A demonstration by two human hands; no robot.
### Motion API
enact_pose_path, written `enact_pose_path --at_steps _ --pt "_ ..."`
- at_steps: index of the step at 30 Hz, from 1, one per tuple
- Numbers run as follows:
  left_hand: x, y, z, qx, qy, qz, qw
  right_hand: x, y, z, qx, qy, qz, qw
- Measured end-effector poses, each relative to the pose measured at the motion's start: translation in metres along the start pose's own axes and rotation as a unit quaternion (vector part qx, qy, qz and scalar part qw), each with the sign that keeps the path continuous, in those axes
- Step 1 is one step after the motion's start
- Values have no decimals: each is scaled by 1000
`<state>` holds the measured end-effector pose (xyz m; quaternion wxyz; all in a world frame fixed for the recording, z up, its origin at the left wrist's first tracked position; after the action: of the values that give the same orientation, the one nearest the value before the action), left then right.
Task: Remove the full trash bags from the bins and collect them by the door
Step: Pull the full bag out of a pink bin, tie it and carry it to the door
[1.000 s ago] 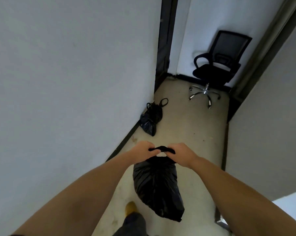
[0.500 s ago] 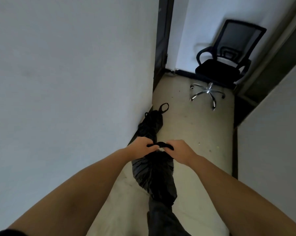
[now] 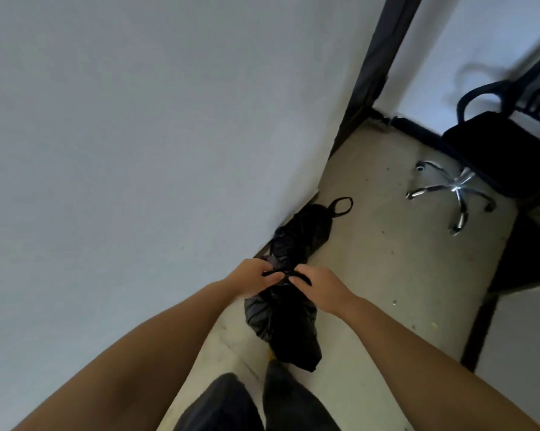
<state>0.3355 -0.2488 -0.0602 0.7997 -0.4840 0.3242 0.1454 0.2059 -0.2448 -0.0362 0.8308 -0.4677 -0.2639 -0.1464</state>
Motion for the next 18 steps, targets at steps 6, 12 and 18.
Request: enact_pose_path --at_steps 6,12,18 --pt "58 5 -67 28 -48 33 998 -24 46 -93 26 -11 -8 1000" --pt "114 -3 -130 34 86 -237 967 -51 143 -186 84 -28 64 994" --pt "199 34 -143 76 146 -476 864 -116 227 -260 67 0 114 991"
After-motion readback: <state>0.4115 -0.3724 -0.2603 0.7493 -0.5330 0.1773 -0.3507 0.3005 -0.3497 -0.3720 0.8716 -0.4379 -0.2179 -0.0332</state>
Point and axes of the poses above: each hand's wrist, its own z-axis away from the middle knuckle, its own y-axis out of the palm, x = y × z, the point moved 9 cm from there along -z, towards the middle knuckle, and after that the axes turned 10 degrees about y, right-handed, at the moved point
